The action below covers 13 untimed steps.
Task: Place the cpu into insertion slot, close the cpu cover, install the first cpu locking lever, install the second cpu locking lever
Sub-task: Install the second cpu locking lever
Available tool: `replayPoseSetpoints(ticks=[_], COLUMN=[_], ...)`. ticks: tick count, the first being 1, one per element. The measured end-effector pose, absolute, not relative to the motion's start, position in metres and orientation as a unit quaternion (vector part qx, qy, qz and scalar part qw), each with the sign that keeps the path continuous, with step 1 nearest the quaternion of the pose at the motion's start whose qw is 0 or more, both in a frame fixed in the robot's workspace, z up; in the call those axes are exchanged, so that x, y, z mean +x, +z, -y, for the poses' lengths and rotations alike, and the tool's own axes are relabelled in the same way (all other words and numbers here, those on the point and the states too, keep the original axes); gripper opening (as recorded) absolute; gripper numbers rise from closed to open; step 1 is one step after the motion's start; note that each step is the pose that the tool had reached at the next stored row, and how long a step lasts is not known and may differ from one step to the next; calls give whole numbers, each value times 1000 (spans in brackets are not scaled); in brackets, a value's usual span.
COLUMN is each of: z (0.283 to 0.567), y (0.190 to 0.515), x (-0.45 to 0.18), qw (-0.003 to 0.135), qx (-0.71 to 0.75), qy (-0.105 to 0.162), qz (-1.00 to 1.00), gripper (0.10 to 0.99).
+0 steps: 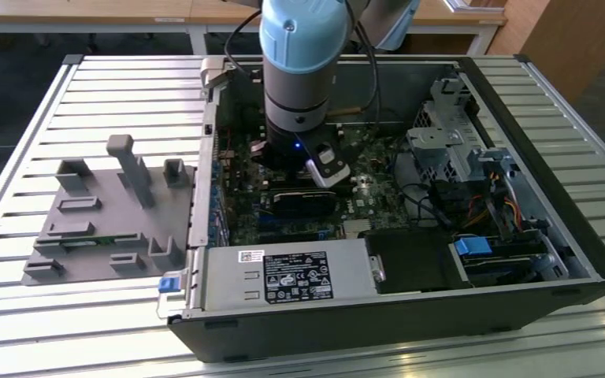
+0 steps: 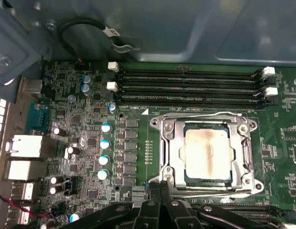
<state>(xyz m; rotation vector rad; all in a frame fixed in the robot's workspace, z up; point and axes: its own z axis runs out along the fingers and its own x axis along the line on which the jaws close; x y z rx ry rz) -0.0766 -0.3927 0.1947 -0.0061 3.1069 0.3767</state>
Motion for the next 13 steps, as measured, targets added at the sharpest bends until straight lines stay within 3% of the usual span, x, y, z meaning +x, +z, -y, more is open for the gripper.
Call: replayPoseSetpoints(ticks=[13], z=[386], y=[191], x=[-81], qw=[6], qx=[-2], qy=[123], qz=[-992], gripper=[122])
